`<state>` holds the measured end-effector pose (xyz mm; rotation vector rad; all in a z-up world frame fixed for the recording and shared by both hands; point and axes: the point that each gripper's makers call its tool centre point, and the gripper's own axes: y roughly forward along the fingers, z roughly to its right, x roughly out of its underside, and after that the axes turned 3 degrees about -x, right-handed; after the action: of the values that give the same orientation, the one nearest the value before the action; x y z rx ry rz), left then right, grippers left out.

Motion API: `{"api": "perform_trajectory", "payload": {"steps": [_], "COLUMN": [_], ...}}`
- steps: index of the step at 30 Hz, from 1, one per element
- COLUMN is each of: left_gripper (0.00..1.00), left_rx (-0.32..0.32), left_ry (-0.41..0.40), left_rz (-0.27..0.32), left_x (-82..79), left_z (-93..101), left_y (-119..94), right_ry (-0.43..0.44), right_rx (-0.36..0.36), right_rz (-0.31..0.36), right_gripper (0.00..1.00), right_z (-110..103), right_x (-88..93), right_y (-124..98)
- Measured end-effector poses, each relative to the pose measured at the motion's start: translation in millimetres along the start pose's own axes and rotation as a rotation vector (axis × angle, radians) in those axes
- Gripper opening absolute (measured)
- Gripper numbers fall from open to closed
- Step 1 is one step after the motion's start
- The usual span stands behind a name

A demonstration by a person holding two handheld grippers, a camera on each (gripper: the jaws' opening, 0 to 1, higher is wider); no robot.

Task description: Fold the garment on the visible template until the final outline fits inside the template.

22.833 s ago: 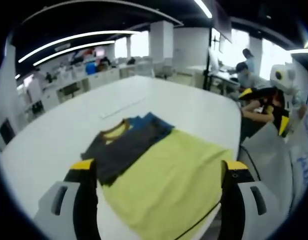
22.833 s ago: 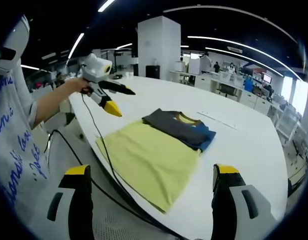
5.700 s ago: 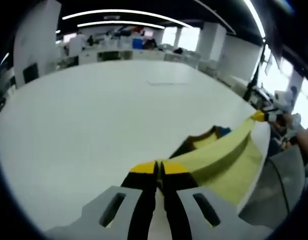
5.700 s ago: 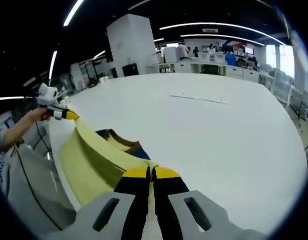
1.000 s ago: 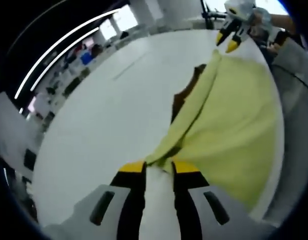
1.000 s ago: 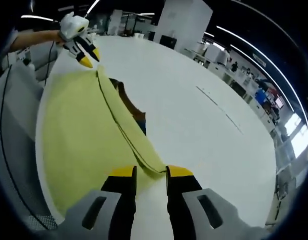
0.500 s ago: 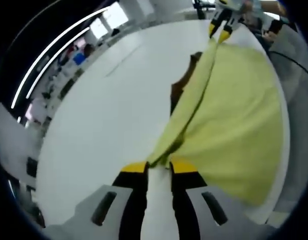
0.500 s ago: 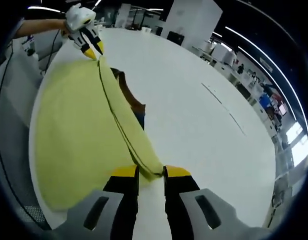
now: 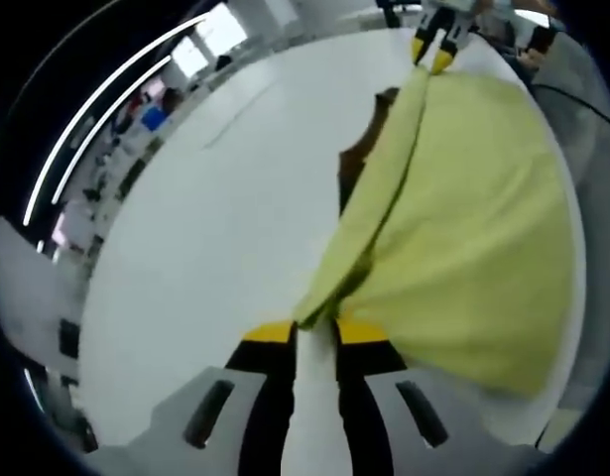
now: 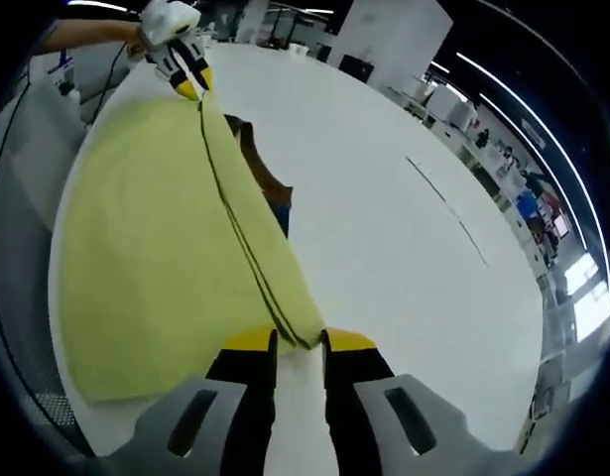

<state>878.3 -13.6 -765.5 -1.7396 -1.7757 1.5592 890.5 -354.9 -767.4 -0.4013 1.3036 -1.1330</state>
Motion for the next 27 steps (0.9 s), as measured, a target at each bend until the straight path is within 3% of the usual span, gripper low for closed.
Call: {"api": "perform_trajectory", "payload": {"steps": [27], "left_gripper": [0.01], "left_rx": [0.001], "left_ry": [-0.036], "left_rz": [0.010], "left_x": [-0.1], "left_z": [-2.6], "left_y": [7.0], "right_ry": [-0.011], "right_rx": [0.021], "right_rz": [-0.010], "right_gripper": [0.05], "right_z": [2.9], "right_x": [6.2], "right_y": [-1.3]}}
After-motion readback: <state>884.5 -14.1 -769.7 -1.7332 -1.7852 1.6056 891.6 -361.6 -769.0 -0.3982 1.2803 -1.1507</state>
